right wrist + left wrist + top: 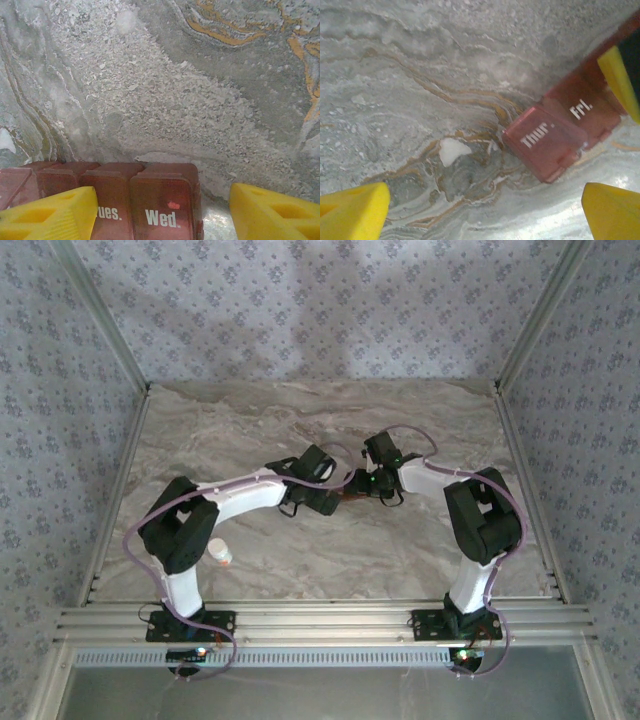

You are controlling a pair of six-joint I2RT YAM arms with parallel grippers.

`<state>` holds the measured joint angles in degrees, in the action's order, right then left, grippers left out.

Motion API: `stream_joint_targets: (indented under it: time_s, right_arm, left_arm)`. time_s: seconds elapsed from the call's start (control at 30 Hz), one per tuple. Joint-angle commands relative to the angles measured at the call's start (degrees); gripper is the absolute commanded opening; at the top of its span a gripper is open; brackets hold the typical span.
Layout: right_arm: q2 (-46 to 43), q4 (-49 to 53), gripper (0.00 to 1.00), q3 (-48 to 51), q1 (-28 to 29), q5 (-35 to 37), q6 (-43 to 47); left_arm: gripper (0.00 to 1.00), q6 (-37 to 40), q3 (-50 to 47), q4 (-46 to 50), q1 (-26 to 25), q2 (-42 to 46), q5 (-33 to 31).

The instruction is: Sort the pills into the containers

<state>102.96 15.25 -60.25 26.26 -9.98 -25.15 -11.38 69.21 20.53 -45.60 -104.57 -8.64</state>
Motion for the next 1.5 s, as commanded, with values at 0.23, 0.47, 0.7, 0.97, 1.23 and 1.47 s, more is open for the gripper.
stream_joint_targets:
  time_s: [0.23, 0.47, 0.7, 0.97, 1.23, 1.47]
  right_arm:
    - [1.7, 0.5, 0.71, 2.1, 1.3, -0.4, -1.6]
    - [1.3, -0.3, 0.71, 2.9, 1.7, -0.9, -2.8]
    - [1.2, -0.9, 0.70, 3.4, 2.1, -1.2, -3.7]
    - [0.7, -1.3, 0.71, 3.4, 2.2, -1.7, -5.0]
    - [-0.3, -2.2, 0.73, 3.0, 2.0, -2.0, -7.0]
    - [-1.3, -1.8, 0.74, 1.2, 1.9, -3.1, -7.4]
  left_arm:
    - [0.98, -0.5, 5.2, -0.3, 5.0, -3.6, 0.4]
    - [0.98, -0.4, 8.1, 0.3, 6.3, -6.8, 0.6]
    - [0.98, -0.4, 9.7, 0.6, 6.5, -8.5, 0.9]
    - [0.98, -0.1, 11.6, 1.2, 6.8, -8.2, 1.2]
    - [0.98, 0.2, 14.4, 2.6, 7.2, -8.1, 2.3]
    - [0.98, -1.5, 16.5, 3.8, 7.8, -7.1, 4.7]
